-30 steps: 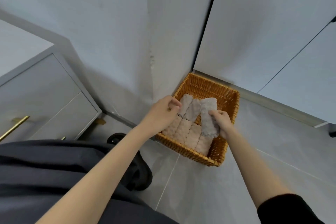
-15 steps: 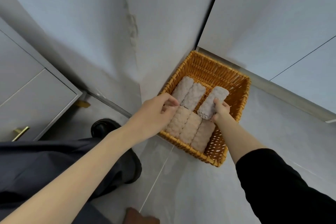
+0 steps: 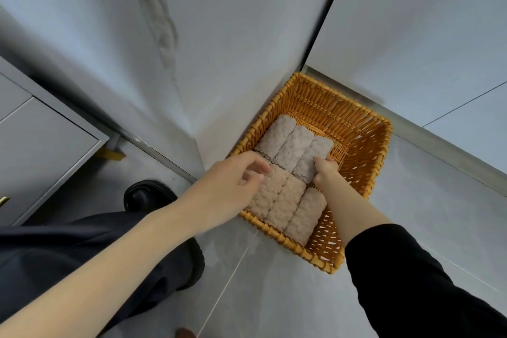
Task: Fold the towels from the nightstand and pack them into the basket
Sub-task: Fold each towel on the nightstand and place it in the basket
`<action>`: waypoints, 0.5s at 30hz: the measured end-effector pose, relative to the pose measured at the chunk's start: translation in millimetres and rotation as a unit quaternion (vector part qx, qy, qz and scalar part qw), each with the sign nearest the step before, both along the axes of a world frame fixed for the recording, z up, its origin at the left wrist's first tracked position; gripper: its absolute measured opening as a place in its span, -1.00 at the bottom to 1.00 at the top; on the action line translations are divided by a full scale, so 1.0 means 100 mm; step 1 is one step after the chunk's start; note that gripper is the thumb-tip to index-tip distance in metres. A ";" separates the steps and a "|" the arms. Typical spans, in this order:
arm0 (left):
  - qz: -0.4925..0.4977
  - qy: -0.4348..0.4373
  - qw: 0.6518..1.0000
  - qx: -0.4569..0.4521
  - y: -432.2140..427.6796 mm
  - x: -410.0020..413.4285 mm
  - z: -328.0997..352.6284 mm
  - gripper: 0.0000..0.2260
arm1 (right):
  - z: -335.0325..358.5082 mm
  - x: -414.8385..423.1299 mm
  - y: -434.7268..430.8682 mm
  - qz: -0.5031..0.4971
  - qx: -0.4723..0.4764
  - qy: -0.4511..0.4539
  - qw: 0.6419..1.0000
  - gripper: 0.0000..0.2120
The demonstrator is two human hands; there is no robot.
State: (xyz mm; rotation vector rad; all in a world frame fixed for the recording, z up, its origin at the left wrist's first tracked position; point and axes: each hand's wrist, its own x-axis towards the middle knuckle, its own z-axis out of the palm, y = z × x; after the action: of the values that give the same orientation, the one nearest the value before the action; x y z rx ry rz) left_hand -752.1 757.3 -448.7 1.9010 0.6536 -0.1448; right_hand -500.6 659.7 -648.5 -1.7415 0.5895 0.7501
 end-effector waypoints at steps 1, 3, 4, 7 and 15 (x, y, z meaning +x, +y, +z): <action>0.001 0.000 1.000 -0.001 0.01 0.00 -0.01 -0.84 | -0.01 0.01 0.00 0.002 0.008 -0.001 1.000 -0.49; -0.002 0.004 1.000 -0.003 0.01 -0.01 -0.02 -0.84 | -0.04 0.01 -0.03 0.008 0.024 0.004 1.000 -0.52; -0.003 0.006 1.000 -0.002 0.01 -0.01 -0.03 -0.84 | -0.05 0.00 -0.04 0.018 0.031 0.006 0.999 -0.58; -0.004 0.010 1.000 0.000 0.01 -0.02 -0.05 -0.84 | -0.10 -0.01 -0.09 0.070 0.011 -0.006 0.997 -0.66; -0.009 0.012 1.000 0.008 0.00 0.00 -0.04 -0.85 | -0.06 0.01 -0.10 0.209 -0.175 -0.203 0.940 -0.55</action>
State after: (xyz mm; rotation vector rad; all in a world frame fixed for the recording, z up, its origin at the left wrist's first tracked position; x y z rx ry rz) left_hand -752.0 757.5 -452.3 1.9235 0.6551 -0.1736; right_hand -499.3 649.8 -654.8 -2.3168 0.0641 0.5610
